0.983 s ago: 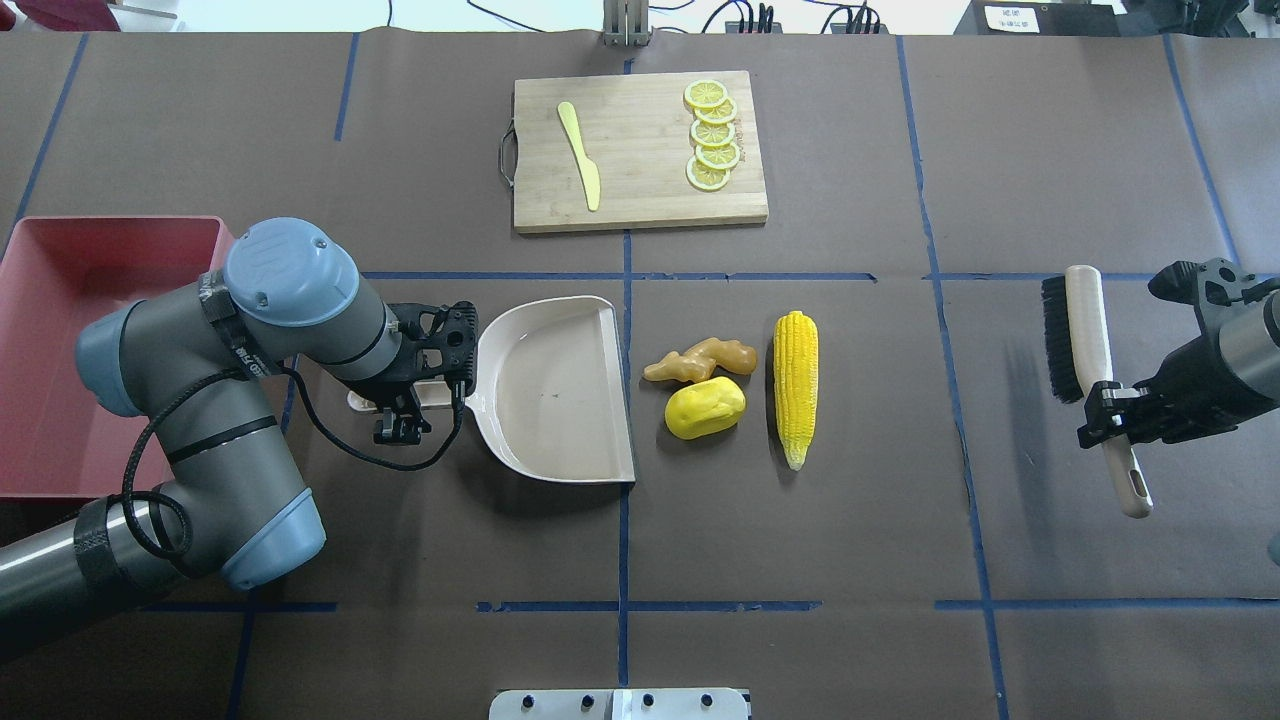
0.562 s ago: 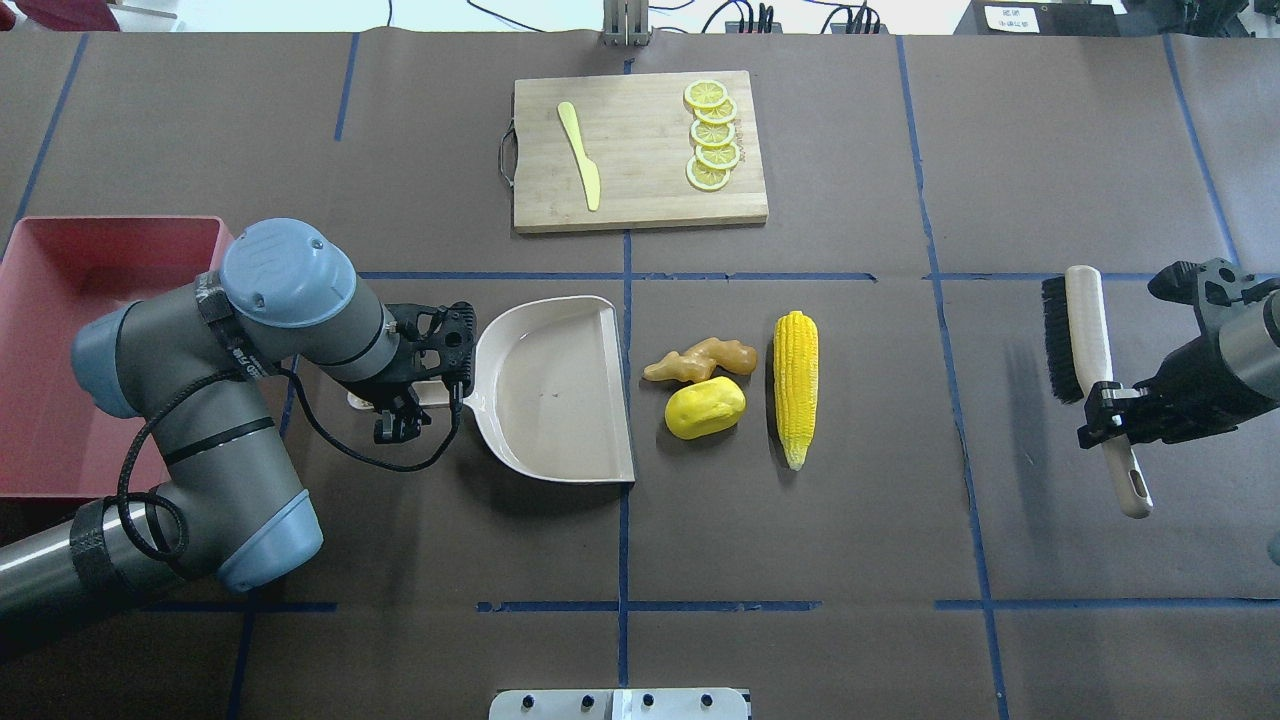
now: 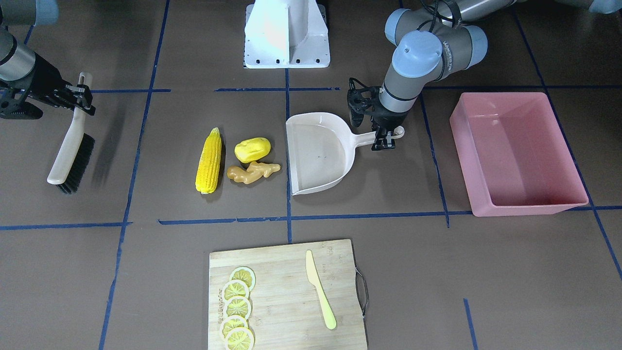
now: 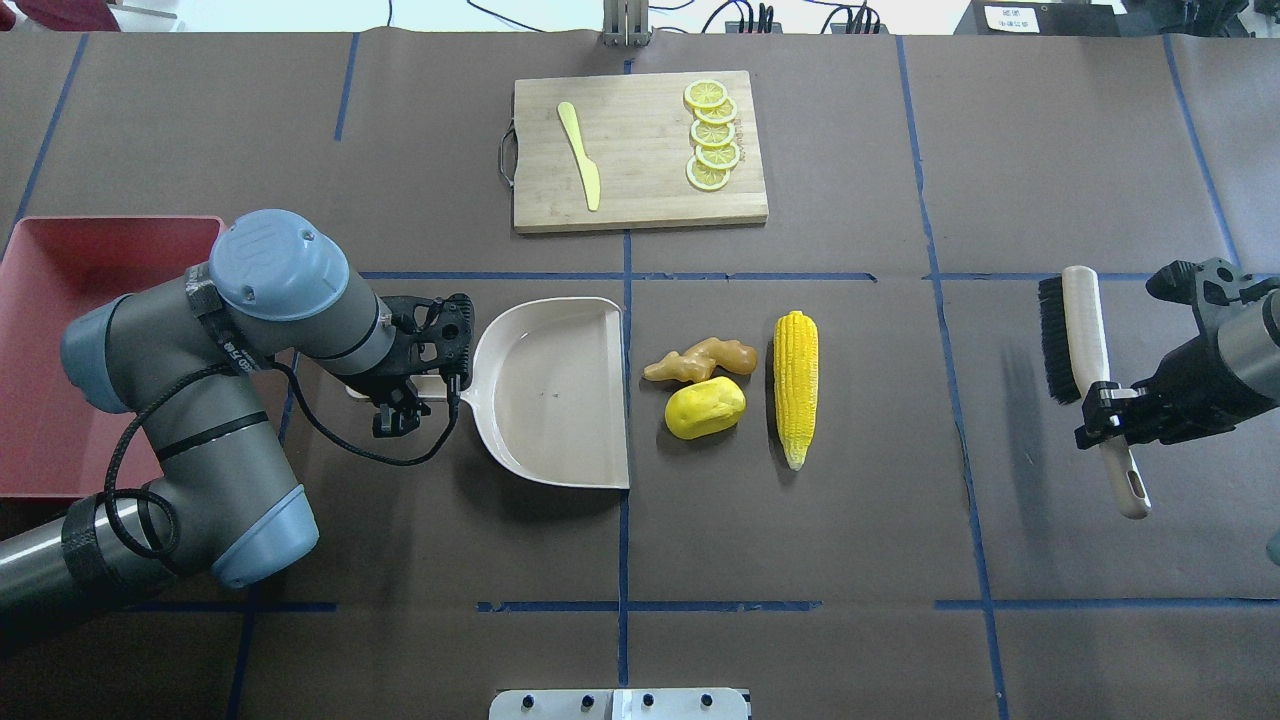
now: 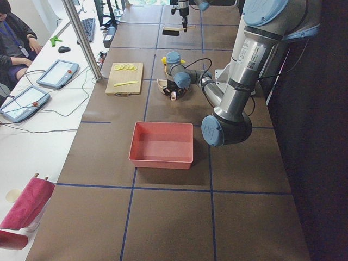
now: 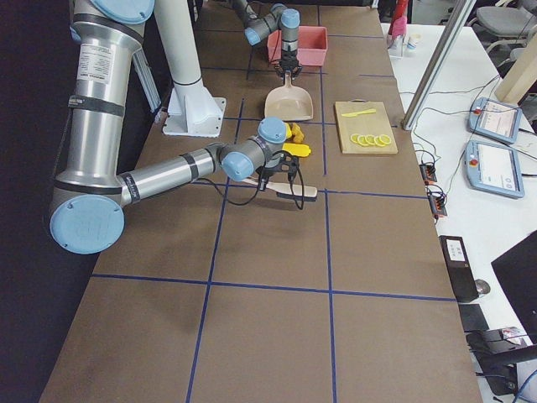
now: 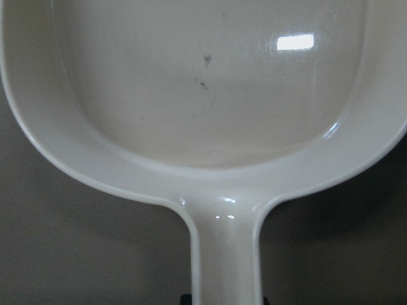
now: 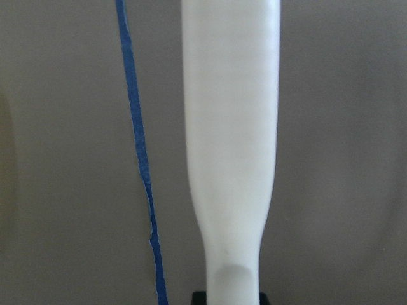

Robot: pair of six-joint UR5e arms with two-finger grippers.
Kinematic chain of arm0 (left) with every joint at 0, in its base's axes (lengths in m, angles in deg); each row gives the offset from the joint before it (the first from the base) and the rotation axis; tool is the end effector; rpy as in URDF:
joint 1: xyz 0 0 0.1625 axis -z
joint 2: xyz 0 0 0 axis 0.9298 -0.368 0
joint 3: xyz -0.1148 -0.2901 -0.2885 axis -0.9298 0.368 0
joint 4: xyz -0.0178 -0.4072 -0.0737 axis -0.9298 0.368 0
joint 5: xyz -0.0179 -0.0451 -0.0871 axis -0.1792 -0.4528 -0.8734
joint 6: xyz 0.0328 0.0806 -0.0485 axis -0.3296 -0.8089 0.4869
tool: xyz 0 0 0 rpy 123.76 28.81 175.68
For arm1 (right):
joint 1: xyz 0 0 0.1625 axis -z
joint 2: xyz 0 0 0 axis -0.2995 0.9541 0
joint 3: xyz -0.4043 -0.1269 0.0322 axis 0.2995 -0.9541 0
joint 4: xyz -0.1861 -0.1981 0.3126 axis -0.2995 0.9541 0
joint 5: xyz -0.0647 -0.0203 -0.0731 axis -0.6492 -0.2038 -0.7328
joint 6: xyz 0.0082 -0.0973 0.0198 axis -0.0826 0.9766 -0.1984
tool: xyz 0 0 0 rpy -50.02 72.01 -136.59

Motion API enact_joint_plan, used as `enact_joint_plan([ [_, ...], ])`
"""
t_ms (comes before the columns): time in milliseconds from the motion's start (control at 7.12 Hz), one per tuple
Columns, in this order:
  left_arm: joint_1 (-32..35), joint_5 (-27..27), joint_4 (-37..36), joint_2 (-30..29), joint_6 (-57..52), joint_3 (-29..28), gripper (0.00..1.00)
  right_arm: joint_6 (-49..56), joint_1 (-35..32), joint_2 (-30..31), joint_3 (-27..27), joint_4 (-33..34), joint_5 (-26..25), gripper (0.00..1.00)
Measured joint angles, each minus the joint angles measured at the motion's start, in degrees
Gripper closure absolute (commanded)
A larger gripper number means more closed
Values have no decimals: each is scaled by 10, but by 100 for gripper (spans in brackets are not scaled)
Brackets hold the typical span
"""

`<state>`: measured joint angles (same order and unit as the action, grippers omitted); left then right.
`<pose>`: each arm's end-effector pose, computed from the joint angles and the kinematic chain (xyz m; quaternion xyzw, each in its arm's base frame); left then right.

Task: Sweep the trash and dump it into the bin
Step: 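Carry the brush with the right gripper toward the corn and pepper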

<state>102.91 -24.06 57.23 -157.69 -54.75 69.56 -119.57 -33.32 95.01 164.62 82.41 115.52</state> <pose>0.4662 -0.4338 0.3124 0.2926 0.2874 0.6254 0.6638 -0.2211 -0.3749 0.4731 -0.0749 -0.4357 0.0334 0.8963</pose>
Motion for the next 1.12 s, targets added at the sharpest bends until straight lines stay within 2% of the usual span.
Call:
enact_joint_plan([
  [140,2,0,-2,-1,0,1,100,-1,8,-17,4,27,-1,100],
  [562,3,6,-7,-2,0,2,100,-1,52,-121,15,172,-12,100],
  [842,2,21,-37,-8,0,9,100,-1,85,-183,18,254,-22,100],
  [1123,-1,27,-56,-14,0,16,100,-1,118,-220,19,304,-42,100],
])
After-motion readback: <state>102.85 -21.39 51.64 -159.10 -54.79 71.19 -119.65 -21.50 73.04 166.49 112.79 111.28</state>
